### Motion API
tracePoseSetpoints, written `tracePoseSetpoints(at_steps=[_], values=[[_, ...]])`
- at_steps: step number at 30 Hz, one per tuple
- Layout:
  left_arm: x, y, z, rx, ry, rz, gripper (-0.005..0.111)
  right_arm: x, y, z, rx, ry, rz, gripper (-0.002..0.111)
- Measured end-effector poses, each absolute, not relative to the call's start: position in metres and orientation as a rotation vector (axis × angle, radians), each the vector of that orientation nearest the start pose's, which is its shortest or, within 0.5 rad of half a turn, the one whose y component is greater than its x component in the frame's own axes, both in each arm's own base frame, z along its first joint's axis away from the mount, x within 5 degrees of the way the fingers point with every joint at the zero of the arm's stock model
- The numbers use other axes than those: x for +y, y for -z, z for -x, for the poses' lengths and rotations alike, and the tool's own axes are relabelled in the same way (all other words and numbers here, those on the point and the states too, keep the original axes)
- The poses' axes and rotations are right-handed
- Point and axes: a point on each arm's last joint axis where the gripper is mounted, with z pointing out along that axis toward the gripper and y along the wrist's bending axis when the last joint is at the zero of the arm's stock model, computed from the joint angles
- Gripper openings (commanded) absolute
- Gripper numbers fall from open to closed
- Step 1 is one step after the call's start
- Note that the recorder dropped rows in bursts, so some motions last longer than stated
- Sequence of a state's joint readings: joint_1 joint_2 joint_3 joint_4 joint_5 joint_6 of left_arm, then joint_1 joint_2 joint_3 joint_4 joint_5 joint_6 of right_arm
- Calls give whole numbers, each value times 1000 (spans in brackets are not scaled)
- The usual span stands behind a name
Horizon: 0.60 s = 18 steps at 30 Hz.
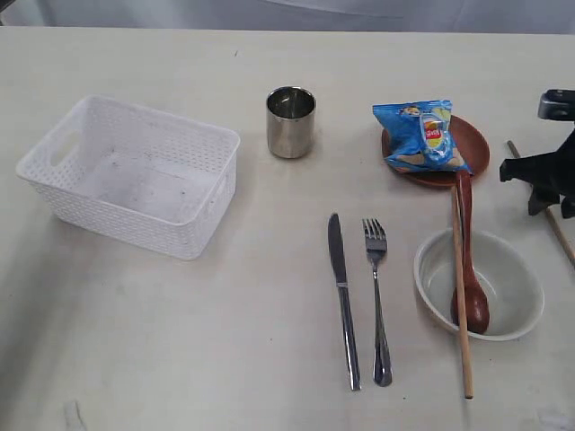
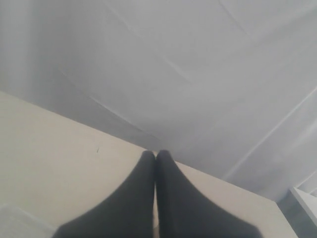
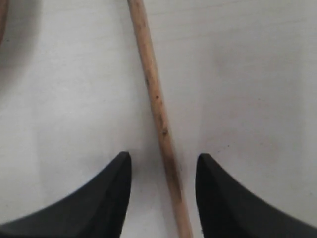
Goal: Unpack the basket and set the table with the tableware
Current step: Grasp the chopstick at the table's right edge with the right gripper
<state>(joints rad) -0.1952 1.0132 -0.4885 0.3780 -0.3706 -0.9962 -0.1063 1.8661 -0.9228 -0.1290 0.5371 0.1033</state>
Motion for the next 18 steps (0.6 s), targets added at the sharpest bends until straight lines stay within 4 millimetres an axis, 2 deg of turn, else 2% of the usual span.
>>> tracePoseSetpoints(at_steps=[3, 4, 6, 9, 15, 18], values=[[-53, -289, -203, 1684, 744, 271, 0, -38, -113, -317, 2971, 113, -135, 40], [-53, -289, -203, 1684, 744, 271, 0, -38, -112, -318, 2970, 112, -131, 36], [-53, -290, -203, 1681, 746, 270, 0, -37, -111, -319, 2970, 113, -120, 24], [-53, -290, -203, 1681, 746, 270, 0, -37, -111, -320, 2970, 109, -118, -1], [-53, -290, -203, 1681, 745, 268, 0, -36, -115, -318, 2977, 114, -113, 0], [-53, -289, -203, 1687, 741, 270, 0, -35, -128, -312, 2972, 114, -125, 0]])
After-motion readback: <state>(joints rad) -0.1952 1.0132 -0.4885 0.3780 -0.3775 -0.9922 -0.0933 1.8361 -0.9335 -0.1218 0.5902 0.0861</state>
